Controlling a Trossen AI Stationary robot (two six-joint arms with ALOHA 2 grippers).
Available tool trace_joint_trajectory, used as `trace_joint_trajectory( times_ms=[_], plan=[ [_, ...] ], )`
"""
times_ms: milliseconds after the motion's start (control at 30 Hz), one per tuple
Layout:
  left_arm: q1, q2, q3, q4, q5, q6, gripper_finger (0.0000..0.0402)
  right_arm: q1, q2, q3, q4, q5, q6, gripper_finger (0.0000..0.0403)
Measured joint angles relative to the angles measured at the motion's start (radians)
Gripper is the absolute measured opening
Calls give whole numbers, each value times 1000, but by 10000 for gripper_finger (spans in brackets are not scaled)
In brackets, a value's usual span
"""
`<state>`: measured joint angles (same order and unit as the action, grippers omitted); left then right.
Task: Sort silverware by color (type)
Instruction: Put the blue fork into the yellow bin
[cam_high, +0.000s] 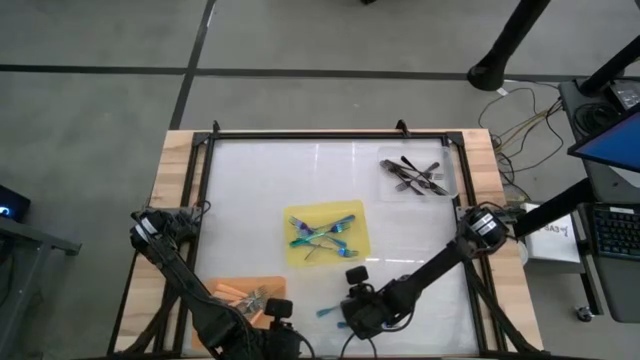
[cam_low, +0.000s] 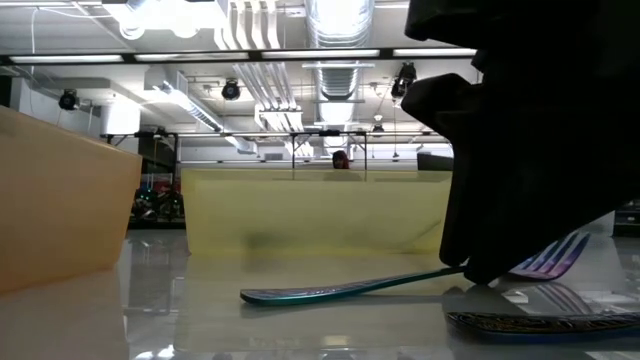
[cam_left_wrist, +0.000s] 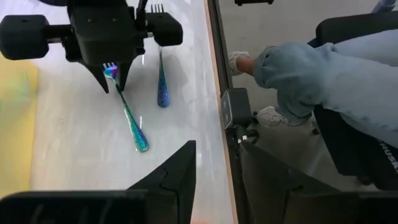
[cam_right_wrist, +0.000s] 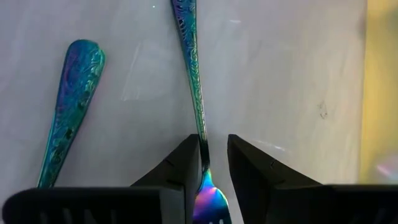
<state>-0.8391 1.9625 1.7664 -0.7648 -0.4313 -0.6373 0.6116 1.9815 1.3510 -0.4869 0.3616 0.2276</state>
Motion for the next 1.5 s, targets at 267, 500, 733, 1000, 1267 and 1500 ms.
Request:
trace_joint_trajectory(
  times_ms=[267, 500, 733, 1000, 1267, 1500],
  plan=[
    [0, 0, 0, 17, 0, -4, 105, -28, -4, -1, 4, -69, 24, 29],
    [0, 0, 0, 20, 0, -4, 105, -50, -6, -1, 2, -134, 35, 11],
    [-7, 0, 0, 18, 2, -4, 105, -54, -31, -3, -9, -161, 34, 9],
    [-30, 0, 0, 16, 3, -12, 105, -54, -112, -2, -11, -153, 7, 9],
    [-51, -1, 0, 12, 2, -35, 105, -60, -176, -2, 2, 11, -68, 9],
    [-58, -1, 0, -14, -5, -34, 105, -129, -191, 2, 61, 247, -179, 9]
  ],
)
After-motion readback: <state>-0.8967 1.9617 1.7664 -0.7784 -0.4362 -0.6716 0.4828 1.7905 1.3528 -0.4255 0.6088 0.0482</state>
